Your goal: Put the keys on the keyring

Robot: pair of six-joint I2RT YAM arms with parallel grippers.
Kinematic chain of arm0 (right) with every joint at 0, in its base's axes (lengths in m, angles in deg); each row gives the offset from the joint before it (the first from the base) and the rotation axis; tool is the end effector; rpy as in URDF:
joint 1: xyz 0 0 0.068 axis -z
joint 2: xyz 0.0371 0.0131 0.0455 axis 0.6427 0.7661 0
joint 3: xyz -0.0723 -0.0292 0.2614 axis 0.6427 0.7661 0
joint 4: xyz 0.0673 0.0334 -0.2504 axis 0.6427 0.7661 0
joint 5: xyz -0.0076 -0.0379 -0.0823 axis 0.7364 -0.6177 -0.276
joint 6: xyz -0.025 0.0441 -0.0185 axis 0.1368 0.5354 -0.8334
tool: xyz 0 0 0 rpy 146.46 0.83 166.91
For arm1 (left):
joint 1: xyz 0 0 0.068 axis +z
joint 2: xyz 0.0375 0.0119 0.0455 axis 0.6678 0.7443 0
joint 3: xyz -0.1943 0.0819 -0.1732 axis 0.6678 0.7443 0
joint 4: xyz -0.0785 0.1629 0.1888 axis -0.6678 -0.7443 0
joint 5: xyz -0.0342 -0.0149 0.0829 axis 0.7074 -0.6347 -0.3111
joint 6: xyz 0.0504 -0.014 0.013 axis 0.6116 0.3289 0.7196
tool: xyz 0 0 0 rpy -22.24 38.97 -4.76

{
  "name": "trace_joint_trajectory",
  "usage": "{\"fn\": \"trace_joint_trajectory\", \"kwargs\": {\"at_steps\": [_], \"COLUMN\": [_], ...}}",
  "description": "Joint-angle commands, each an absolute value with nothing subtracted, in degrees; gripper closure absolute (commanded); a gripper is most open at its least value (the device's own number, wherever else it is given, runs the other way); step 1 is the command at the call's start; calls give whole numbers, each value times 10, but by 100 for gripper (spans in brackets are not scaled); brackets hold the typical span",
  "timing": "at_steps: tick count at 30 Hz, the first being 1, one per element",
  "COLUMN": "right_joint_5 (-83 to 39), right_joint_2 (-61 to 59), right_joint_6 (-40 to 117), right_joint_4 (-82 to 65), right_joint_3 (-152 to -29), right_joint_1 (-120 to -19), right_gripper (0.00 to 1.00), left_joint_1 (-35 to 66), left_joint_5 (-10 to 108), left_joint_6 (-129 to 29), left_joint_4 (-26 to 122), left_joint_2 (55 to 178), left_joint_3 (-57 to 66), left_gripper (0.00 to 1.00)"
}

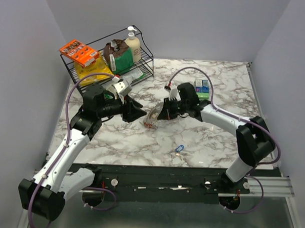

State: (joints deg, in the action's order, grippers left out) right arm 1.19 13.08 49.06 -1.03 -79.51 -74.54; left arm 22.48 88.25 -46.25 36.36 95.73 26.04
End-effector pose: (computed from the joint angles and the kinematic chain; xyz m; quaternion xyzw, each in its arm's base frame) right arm 0.2917 0.2231 0.2387 -0.2428 0.8414 0.4005 0.2695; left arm 0.1906 -0.0950 0.3490 0.3197 0.6906 -0.4412 0.4757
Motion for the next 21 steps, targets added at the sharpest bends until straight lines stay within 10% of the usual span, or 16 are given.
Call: {"fn": "trace_joint_trajectory", "kwargs": {"at_steps": [1,15,21], "right_joint_5": [-15,49,21], "right_joint_2": [147,114,44], "right_joint_6": [538,556,560], "right_joint_4": [-44,-86,-78], "right_joint_3": [-707,-571,-577], "right_joint_1": [-749,-761,-761], "right_gripper": [99,93,30], "left_joint_1": [230,231,231], "left_joint_5": [853,816,806], "left_joint_6": [-459,-471,-479], "left_joint_4": [364,379,379], "left_joint_2": [950,958,964], "left_joint_3": [271,304,314], "left_gripper": [45,44,36]}}
